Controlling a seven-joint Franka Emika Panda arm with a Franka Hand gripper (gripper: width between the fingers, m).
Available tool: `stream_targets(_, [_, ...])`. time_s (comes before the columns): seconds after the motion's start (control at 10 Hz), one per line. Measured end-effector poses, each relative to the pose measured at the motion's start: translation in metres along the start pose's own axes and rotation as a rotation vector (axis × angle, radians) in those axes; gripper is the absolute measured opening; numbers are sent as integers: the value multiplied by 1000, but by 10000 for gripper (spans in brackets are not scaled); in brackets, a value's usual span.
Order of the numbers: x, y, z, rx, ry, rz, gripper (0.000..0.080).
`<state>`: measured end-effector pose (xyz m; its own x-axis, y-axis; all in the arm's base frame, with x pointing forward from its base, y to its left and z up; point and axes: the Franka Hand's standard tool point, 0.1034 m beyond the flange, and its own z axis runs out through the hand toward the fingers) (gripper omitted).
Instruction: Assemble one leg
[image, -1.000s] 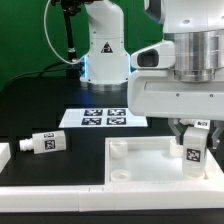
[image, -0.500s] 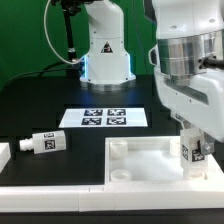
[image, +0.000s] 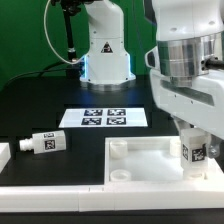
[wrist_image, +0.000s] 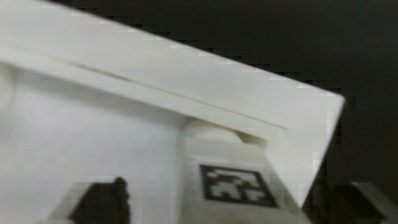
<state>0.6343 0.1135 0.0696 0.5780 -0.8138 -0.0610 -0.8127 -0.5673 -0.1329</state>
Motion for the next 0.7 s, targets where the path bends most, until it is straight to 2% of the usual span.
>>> stream_targets(0.1, [-1, 1, -1, -6, -4, -192, 589])
stream_targets(0.2, [-2, 2, 0, -18, -14, -337, 637])
stream_targets(0.4, [-1, 3, 0, -18, -10, -422, 646])
stream_targets(0.6, [4, 2, -5, -46, 15, -811, 648])
stream_targets(0.7, [6, -4, -8, -38, 52, -969, 648])
